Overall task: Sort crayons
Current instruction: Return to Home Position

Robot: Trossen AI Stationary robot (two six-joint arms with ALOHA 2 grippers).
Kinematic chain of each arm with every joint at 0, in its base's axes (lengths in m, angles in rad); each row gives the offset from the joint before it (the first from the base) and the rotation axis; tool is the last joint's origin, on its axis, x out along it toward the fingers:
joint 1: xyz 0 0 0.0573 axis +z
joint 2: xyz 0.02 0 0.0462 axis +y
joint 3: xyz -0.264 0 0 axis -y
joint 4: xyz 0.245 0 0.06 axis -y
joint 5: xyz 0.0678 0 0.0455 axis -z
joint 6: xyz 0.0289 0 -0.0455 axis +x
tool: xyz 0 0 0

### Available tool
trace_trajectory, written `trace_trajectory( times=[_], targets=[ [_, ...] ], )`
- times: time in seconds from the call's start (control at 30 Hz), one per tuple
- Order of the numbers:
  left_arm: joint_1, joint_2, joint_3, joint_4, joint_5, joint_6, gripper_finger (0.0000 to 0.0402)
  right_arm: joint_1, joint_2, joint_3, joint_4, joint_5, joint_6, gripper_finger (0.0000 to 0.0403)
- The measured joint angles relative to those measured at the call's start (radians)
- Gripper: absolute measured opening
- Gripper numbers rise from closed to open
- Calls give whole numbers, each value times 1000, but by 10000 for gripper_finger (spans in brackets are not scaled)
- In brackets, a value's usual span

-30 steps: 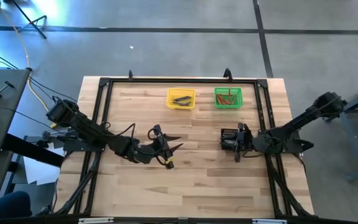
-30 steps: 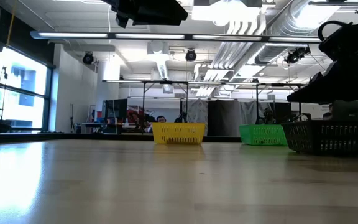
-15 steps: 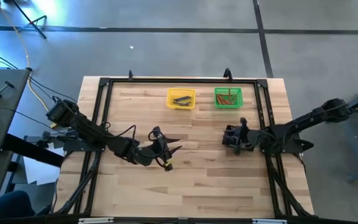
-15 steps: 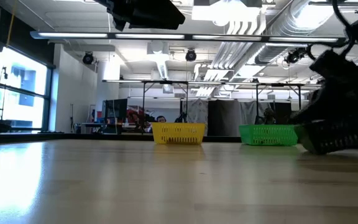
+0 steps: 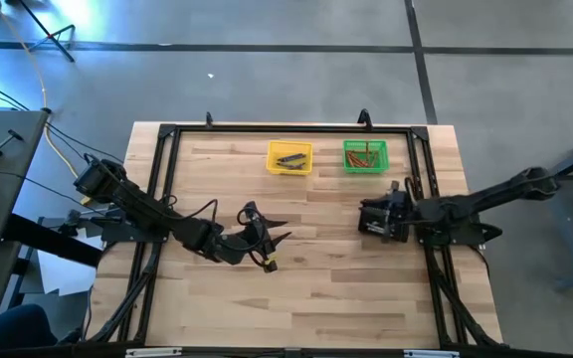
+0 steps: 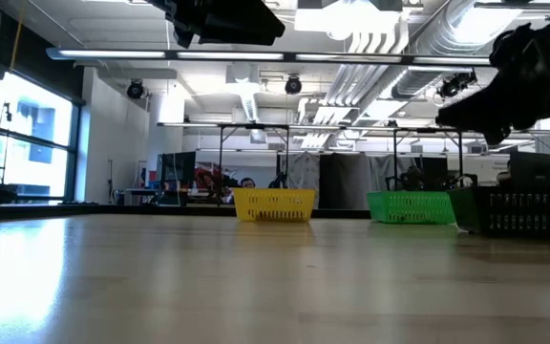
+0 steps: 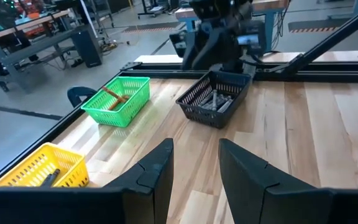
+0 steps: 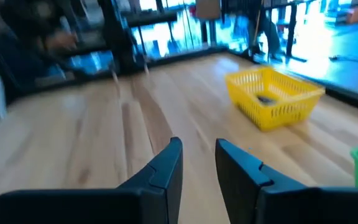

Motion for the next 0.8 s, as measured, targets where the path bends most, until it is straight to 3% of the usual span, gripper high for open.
trace_trajectory(
  times=[0.53, 0.8],
  targets=[
    [0, 0, 0, 0, -1, -2, 117, 0, -367, 0, -36, 0, 0, 89],
    [0, 0, 0, -6, 4, -21, 117, -57, -369, 0, -75, -2, 0, 89]
  ],
)
